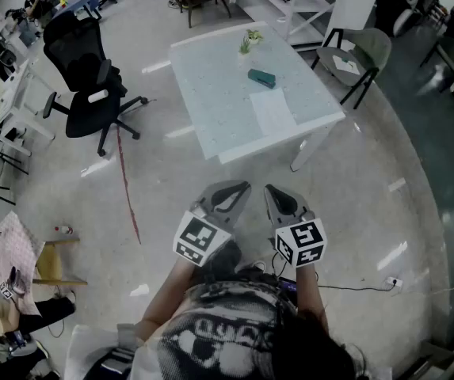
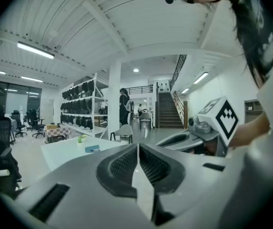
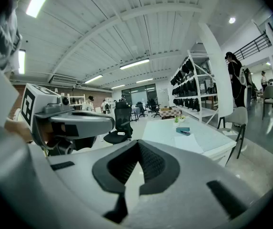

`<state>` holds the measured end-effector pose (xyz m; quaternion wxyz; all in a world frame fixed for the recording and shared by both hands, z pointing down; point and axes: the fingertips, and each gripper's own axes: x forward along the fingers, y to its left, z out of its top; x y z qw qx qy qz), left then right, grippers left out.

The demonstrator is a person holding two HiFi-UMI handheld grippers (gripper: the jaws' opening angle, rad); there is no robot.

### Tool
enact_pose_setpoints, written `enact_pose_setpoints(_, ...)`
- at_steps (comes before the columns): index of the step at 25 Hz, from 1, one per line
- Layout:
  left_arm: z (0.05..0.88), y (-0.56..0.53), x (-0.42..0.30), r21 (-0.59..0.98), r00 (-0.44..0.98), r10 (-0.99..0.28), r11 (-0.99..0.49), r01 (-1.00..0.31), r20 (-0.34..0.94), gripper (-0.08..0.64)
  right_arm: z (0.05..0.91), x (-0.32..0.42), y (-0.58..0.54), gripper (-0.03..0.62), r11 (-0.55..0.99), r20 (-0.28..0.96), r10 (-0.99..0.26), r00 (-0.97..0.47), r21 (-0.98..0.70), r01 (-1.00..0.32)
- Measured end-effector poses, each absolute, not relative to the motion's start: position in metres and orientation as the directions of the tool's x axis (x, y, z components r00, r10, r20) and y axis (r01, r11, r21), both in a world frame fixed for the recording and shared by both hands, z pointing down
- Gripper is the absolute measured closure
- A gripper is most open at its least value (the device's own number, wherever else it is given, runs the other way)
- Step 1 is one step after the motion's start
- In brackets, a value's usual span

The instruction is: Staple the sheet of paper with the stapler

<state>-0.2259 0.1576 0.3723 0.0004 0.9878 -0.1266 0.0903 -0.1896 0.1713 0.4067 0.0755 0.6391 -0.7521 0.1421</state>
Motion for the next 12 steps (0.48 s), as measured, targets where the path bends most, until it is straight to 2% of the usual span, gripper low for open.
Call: enact_pose_setpoints(12,0.386,0.105,-0.247,0.008,0.951,-0.236,-0.97,-0.242,0.198,0.551,0.41,-0.21,0.118,0.6,0.135,0.28,-0.945,-0.169,-0.139,-0.981)
